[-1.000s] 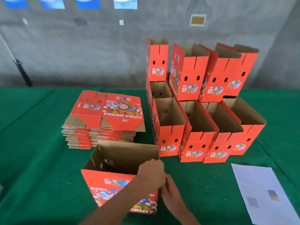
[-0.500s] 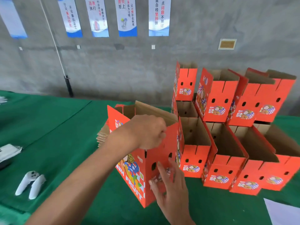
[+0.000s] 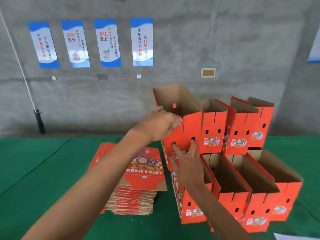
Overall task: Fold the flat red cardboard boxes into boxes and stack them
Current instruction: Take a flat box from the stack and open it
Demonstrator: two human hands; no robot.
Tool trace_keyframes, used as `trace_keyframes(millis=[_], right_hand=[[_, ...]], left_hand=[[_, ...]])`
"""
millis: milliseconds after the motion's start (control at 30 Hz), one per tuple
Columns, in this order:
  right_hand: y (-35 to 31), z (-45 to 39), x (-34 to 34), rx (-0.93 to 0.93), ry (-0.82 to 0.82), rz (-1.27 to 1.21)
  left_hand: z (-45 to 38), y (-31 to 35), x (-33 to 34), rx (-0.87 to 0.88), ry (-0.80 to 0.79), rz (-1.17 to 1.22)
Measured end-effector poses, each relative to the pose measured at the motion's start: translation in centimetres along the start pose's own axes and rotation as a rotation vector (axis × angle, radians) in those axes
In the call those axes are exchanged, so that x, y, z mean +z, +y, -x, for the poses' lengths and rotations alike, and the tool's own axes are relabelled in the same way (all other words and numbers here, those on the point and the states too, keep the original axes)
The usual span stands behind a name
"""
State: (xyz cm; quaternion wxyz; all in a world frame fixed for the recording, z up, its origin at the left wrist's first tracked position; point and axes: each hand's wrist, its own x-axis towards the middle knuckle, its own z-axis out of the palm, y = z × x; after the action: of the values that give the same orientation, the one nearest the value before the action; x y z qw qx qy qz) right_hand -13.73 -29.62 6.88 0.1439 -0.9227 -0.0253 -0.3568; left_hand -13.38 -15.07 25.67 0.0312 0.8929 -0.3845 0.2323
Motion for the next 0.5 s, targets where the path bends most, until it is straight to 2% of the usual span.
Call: trace_keyframes(millis=[133, 300, 500], right_hand=[[3.0, -5.4, 2.7, 0.07, -0.028, -0.018], [7.9, -11.4, 7.1, 0.104, -0.152, 0.005], [11.9, -15.5, 13.8, 0.1, -0.292, -0.005]], left_hand=[[-6.6, -2.4, 3.9, -0.038, 0.053, -0.016], [-14.5, -5.6, 9.2, -0.11, -0.059, 0.176], [-20.1, -9.7, 16.1, -0.152, -0.113, 0.304]])
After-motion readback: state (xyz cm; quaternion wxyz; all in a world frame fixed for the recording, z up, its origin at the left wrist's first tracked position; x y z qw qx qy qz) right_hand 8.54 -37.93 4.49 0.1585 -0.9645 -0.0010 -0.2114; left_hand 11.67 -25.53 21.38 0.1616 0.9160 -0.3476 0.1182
